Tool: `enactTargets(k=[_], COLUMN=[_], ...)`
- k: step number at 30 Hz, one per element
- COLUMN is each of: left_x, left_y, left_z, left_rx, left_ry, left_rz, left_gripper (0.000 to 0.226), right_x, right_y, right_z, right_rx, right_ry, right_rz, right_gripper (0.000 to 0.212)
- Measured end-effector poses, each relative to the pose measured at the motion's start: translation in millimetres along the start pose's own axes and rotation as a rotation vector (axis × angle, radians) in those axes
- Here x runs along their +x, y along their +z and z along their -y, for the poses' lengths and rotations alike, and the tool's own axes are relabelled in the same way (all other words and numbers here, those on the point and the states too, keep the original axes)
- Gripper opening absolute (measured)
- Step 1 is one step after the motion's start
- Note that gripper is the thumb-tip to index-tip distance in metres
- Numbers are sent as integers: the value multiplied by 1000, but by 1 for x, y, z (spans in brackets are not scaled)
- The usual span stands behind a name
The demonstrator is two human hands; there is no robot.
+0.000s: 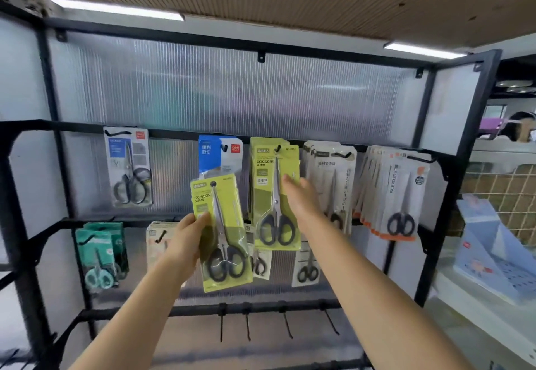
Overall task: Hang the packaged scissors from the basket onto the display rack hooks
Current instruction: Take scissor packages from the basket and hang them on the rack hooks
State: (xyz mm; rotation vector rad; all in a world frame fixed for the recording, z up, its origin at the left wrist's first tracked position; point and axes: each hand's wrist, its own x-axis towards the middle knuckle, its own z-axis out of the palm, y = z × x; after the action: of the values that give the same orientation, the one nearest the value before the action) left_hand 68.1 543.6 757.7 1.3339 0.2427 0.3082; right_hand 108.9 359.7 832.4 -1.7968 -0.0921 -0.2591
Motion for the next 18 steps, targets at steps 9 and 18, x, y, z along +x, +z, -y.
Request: enactTargets(k=[9,18], left_x=[5,6], left_y=[0,4], left_z=[9,9], left_rx=[42,88], left_ry=[3,11], left_rz=[-33,-53], left_gripper=[14,22], right_x=[44,70], right_y=[18,33], right_z=[-19,-33], right_rx=[-74,-79], right_ry=[-75,-121], right_rz=[-25,-61], right_gripper=[39,42])
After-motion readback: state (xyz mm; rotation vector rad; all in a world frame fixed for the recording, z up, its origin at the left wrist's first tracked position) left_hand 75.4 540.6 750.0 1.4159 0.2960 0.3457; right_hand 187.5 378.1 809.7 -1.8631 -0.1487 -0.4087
